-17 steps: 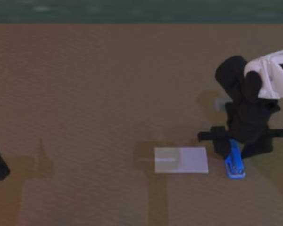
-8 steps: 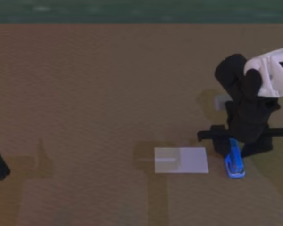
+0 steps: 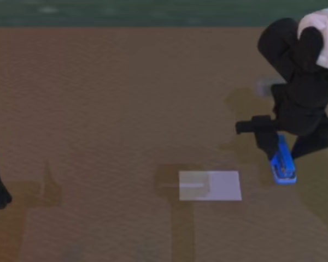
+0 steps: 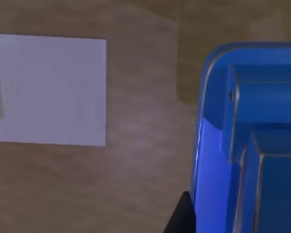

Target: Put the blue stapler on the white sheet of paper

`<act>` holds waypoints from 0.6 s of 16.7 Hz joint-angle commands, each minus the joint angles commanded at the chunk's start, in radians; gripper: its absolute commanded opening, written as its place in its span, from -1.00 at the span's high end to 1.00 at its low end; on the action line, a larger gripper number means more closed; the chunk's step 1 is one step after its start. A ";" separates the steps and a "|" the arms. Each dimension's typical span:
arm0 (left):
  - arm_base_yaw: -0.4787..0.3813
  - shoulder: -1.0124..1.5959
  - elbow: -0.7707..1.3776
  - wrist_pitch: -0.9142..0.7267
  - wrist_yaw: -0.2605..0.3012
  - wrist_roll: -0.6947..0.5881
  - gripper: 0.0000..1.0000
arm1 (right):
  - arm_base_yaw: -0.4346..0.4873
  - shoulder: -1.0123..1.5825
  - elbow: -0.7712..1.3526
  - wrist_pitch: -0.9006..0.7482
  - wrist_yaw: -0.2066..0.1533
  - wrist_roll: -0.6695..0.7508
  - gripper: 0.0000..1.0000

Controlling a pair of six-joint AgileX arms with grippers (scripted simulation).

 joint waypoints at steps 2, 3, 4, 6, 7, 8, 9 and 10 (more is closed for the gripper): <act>0.000 0.000 0.000 0.000 0.000 0.000 -1.00 | 0.000 -0.022 0.022 -0.032 0.000 -0.002 1.00; 0.000 0.000 0.000 0.000 0.000 0.000 -1.00 | 0.000 -0.023 0.023 -0.034 0.000 -0.002 1.00; 0.000 0.000 0.000 0.000 0.000 0.000 -1.00 | 0.000 -0.023 0.023 -0.034 0.000 -0.002 1.00; 0.000 0.000 0.000 0.000 0.000 0.000 -1.00 | -0.003 -0.019 0.020 -0.031 0.000 0.000 1.00; 0.000 0.000 0.000 0.000 0.000 0.000 -1.00 | -0.003 -0.019 0.021 -0.032 0.000 -0.002 1.00; 0.000 0.000 0.000 0.000 0.000 0.000 -1.00 | 0.001 -0.014 0.028 -0.035 0.000 -0.013 1.00; 0.000 0.000 0.000 0.000 0.000 0.000 -1.00 | 0.007 -0.006 0.039 -0.041 0.000 -0.035 1.00; 0.000 0.000 0.000 0.000 0.000 0.000 -1.00 | 0.015 0.004 0.054 -0.048 0.000 -0.067 1.00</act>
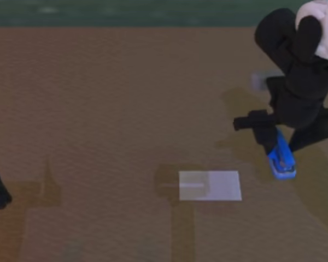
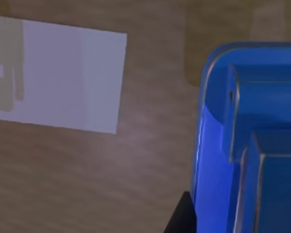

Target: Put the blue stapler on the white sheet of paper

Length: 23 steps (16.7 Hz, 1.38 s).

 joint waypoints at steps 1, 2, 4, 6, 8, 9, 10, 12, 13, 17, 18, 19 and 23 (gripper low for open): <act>0.000 0.000 0.000 0.000 0.000 0.000 -1.00 | 0.010 0.013 0.019 -0.010 0.000 -0.044 1.00; 0.000 0.000 0.000 0.000 0.000 0.000 -1.00 | 0.022 0.027 0.041 -0.021 0.000 -0.097 1.00; 0.000 0.000 0.000 0.000 0.000 0.000 -1.00 | 0.048 0.058 0.089 -0.045 0.000 -0.223 1.00; 0.000 0.000 0.000 0.000 0.000 0.000 -1.00 | 0.077 0.089 0.136 -0.072 0.000 -0.377 1.00; 0.000 0.000 0.000 0.000 0.000 0.000 -1.00 | 0.108 0.121 0.183 -0.101 -0.001 -0.554 1.00; 0.000 0.000 0.000 0.000 0.000 0.000 -1.00 | 0.124 0.138 0.207 -0.116 -0.001 -0.647 1.00; 0.000 0.000 0.000 0.000 0.000 0.000 -1.00 | 0.139 0.154 0.232 -0.130 -0.002 -0.739 1.00; 0.000 0.000 0.000 0.000 0.000 0.000 -1.00 | 0.169 0.179 0.278 -0.153 -0.002 -0.911 1.00; 0.000 0.000 0.000 0.000 0.000 0.000 -1.00 | 0.183 0.188 0.300 -0.162 -0.002 -0.985 1.00; 0.000 0.000 0.000 0.000 0.000 0.000 -1.00 | 0.220 0.198 0.359 -0.176 0.000 -1.180 1.00; 0.000 0.000 0.000 0.000 0.000 0.000 -1.00 | 0.224 0.197 0.367 -0.176 0.000 -1.202 1.00; 0.000 0.000 0.000 0.000 0.000 0.000 -1.00 | 0.227 0.197 0.370 -0.176 0.000 -1.214 1.00; 0.000 0.000 0.000 0.000 0.000 0.000 -1.00 | 0.222 0.195 0.368 -0.175 0.000 -1.213 1.00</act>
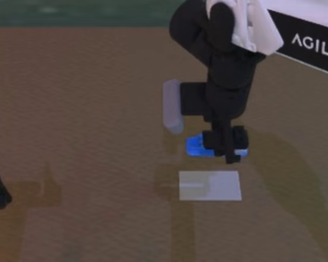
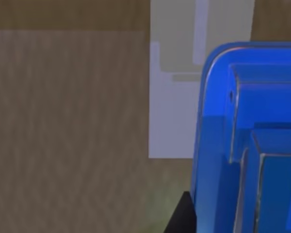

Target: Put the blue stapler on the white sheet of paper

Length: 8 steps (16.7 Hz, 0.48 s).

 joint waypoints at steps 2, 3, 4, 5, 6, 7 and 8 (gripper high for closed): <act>0.000 0.000 0.000 0.000 0.000 0.000 -1.00 | 0.001 0.003 -0.013 0.016 0.000 0.000 1.00; 0.000 0.000 0.000 0.000 0.000 0.000 -1.00 | 0.002 0.008 -0.032 0.040 0.000 0.000 1.00; 0.000 0.000 0.000 0.000 0.000 0.000 -1.00 | 0.002 0.015 -0.056 0.071 0.000 0.001 1.00; 0.000 0.000 0.000 0.000 0.000 0.000 -1.00 | 0.003 0.024 -0.085 0.108 0.000 0.002 1.00; 0.000 0.000 0.000 0.000 0.000 0.000 -1.00 | 0.004 0.035 -0.116 0.150 0.000 0.003 1.00; 0.000 0.000 0.000 0.000 0.000 0.000 -1.00 | 0.005 0.046 -0.150 0.195 0.000 0.004 1.00; 0.000 0.000 0.000 0.000 0.000 0.000 -1.00 | 0.006 0.057 -0.182 0.240 -0.001 0.004 1.00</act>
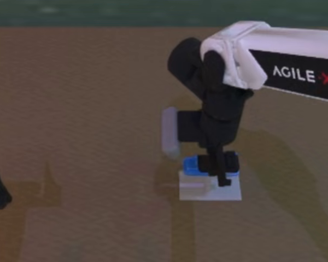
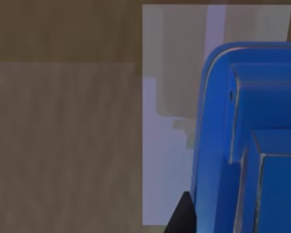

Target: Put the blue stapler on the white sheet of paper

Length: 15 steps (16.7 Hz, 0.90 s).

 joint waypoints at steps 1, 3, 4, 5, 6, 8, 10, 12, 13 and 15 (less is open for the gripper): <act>0.000 0.000 0.000 0.000 0.000 0.000 -1.00 | 0.002 0.010 -0.030 0.042 0.000 0.000 1.00; 0.000 0.000 0.000 0.000 0.000 0.000 -1.00 | 0.004 0.025 -0.074 0.101 0.001 0.000 1.00; 0.000 0.000 0.000 0.000 0.000 0.000 -1.00 | 0.005 0.028 -0.086 0.114 0.001 0.000 1.00; 0.000 0.000 0.000 0.000 0.000 0.000 -1.00 | 0.005 0.029 -0.088 0.118 0.001 0.000 1.00; 0.000 0.000 0.000 0.000 0.000 0.000 -1.00 | 0.005 0.029 -0.088 0.118 0.001 0.000 1.00; 0.000 0.000 0.000 0.000 0.000 0.000 -1.00 | 0.005 0.029 -0.088 0.118 0.001 0.000 1.00; 0.000 0.000 0.000 0.000 0.000 0.000 -1.00 | 0.005 0.029 -0.088 0.118 0.001 0.000 0.70; 0.000 0.000 0.000 0.000 0.000 0.000 -1.00 | 0.005 0.029 -0.088 0.118 0.001 0.000 0.40; 0.000 0.000 0.000 0.000 0.000 0.000 -1.00 | 0.005 0.029 -0.088 0.118 0.001 0.000 0.25; 0.000 0.000 0.000 0.000 0.000 0.000 -1.00 | 0.005 0.029 -0.088 0.118 0.001 0.000 -0.06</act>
